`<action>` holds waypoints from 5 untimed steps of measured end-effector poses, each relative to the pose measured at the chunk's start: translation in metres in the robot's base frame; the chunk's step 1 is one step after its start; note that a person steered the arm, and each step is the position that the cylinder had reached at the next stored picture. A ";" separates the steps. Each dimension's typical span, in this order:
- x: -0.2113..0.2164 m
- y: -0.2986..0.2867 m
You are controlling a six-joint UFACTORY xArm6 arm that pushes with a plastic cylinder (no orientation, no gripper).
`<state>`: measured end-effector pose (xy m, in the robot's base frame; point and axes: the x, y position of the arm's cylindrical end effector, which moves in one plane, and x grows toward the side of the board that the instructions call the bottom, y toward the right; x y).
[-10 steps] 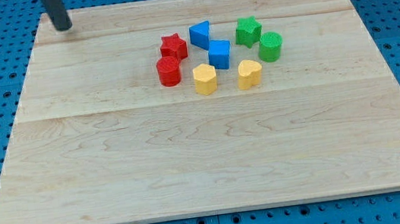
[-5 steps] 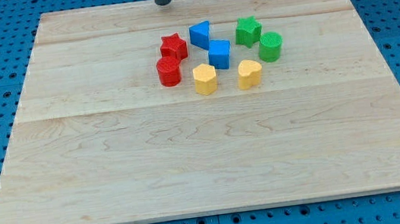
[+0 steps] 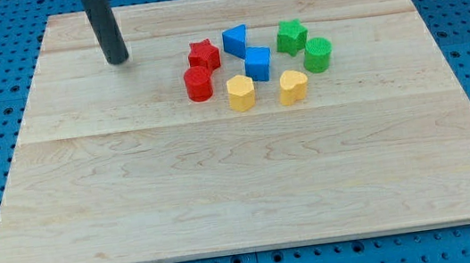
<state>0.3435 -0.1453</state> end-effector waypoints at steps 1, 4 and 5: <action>0.076 0.030; 0.107 0.226; 0.104 0.258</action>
